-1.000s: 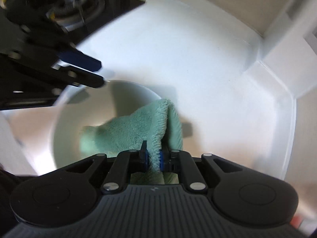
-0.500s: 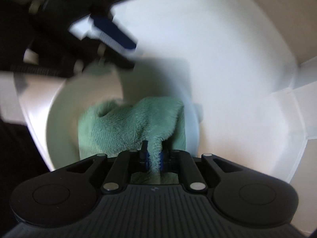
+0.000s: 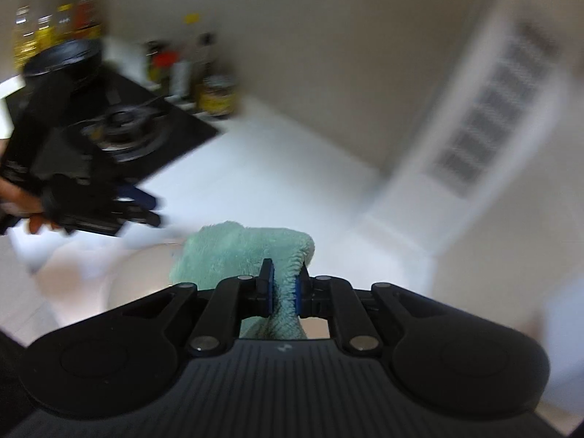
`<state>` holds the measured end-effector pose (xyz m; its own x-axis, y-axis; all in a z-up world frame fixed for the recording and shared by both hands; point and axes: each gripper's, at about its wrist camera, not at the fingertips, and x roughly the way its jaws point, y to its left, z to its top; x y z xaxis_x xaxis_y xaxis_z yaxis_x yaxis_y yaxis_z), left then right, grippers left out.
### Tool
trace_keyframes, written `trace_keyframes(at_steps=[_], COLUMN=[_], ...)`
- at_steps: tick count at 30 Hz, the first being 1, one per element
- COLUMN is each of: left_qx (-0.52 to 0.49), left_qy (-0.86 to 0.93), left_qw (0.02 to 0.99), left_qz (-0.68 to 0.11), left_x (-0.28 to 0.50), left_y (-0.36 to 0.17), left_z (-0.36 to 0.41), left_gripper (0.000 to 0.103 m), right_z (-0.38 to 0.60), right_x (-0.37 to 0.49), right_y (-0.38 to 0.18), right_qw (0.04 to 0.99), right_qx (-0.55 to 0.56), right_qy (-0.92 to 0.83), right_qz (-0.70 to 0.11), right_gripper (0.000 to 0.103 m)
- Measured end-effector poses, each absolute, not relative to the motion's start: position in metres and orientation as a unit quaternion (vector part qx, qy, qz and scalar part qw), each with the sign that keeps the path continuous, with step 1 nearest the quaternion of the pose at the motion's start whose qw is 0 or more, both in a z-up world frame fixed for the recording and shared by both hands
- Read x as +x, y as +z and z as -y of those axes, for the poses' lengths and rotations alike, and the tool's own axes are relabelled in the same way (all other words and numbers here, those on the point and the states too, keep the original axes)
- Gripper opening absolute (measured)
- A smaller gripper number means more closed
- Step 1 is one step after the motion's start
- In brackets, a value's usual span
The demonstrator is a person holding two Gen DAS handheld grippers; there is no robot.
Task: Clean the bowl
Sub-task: 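Release the bowl rim with the left gripper while the right gripper drops the towel beside the bowl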
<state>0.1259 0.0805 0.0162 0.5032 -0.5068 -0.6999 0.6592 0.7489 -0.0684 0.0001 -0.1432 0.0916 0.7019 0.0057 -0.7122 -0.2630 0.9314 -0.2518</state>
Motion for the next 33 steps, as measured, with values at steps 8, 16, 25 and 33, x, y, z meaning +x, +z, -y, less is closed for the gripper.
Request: trace_keyframes(at_steps=[8,16,25,33], left_qx=[0.109,0.105,0.093,0.099], left_qy=[-0.314,-0.272,-0.213,-0.187], left_qw=[0.867,0.875,0.882,0.894], left_qz=[-0.372,-0.386,-0.410,-0.394], left_x=[0.127,0.112,0.080,0.037], left_y=[0.019,0.022,0.027,0.031], left_z=[-0.062,-0.046,-0.030,-0.028], left_gripper=[0.025,0.025,0.025,0.025], right_z=[0.204,0.221,0.226,0.215], right_x=[-0.008,-0.046,-0.054,-0.077], right_y=[-0.033,0.003,0.000,0.001], right_qw=[0.855,0.883,0.901,0.923], right_qx=[-0.025,-0.028,-0.012,0.032], right_qy=[0.025,0.011,0.036,0.002], right_qz=[-0.517,-0.469,-0.433,-0.383], right_gripper=[0.018,0.023,0.023,0.023])
